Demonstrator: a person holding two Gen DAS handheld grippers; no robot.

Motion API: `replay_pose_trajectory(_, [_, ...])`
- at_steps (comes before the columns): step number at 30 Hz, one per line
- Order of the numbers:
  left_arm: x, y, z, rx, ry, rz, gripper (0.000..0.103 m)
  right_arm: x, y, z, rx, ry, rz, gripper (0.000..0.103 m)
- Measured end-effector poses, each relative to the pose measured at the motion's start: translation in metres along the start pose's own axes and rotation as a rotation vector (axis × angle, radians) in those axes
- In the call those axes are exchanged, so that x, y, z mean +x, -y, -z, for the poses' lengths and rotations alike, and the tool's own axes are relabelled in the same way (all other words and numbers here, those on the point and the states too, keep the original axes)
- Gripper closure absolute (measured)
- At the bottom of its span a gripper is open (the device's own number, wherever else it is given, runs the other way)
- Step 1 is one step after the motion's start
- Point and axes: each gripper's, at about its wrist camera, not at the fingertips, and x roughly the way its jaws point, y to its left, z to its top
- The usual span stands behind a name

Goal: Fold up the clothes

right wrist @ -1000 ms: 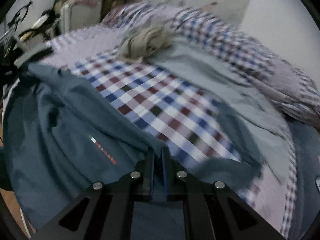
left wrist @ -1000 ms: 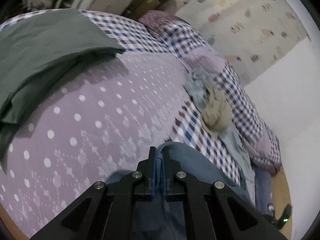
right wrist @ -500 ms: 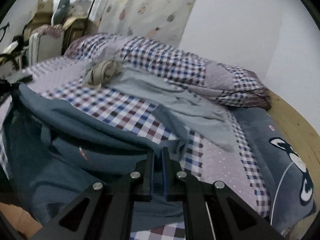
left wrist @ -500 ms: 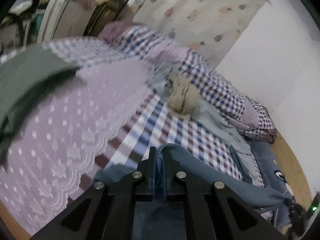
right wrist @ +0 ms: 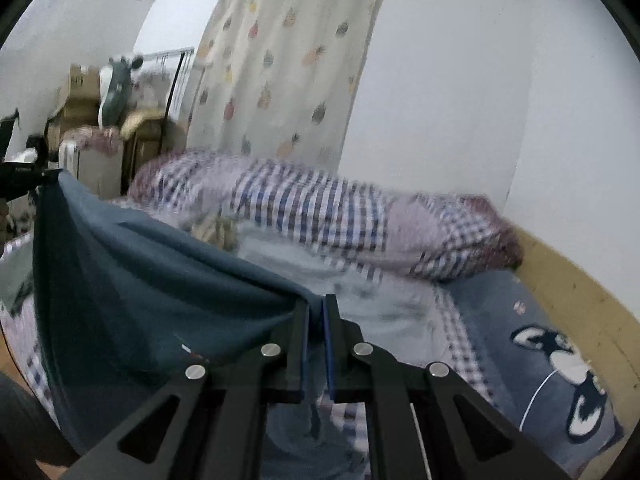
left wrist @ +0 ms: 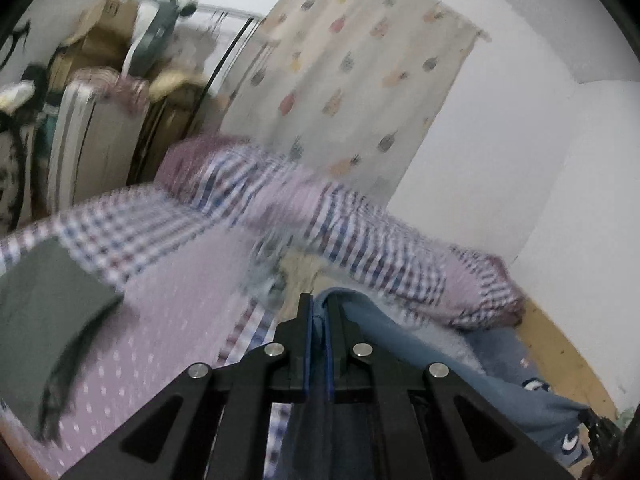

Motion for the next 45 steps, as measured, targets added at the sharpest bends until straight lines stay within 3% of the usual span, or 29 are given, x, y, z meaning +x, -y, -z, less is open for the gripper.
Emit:
replay_pose_trajectory(7, [-0.100, 0.079, -0.071, 0.113, 0.222, 0.125, 0.100, -0.105, 0.024, -0.066, 0.008, 0.249, 0.116, 0.098])
replay_pose_trajectory(15, [-0.234, 0.149, -0.125, 0.227, 0.425, 0.258, 0.100, -0.241, 0.044, -0.117, 0.000, 0.494, 0.231, 0.098])
replay_pose_trajectory(19, [-0.275, 0.169, -0.146, 0.244, 0.457, 0.301, 0.100, -0.274, 0.050, -0.133, 0.015, 0.546, 0.257, 0.098])
replay_pose_trajectory(23, [-0.282, 0.182, -0.157, 0.245, 0.471, 0.281, 0.100, -0.272, 0.057, -0.145, 0.021, 0.533, 0.254, 0.098])
replay_pose_trajectory(27, [-0.249, 0.193, -0.163, 0.255, 0.435, 0.219, 0.100, -0.234, 0.060, -0.149, 0.022, 0.471, 0.231, 0.098])
replay_pose_trajectory(31, [-0.172, 0.192, -0.166, 0.248, 0.339, 0.149, 0.100, -0.169, 0.067, -0.143, 0.037, 0.379, 0.199, 0.098])
replay_pose_trajectory(38, [0.017, 0.173, -0.143, 0.289, 0.100, -0.023, 0.100, -0.012, 0.058, -0.118, 0.049, 0.166, 0.177, 0.098])
replay_pose_trajectory(42, [0.115, 0.165, -0.129, 0.282, 0.009, -0.075, 0.100, 0.081, 0.055, -0.104, 0.034, 0.067, 0.189, 0.098])
replay_pose_trajectory(45, [0.187, 0.170, -0.119, 0.318, -0.053, -0.122, 0.100, 0.147, 0.073, -0.100, 0.022, 0.022, 0.223, 0.098])
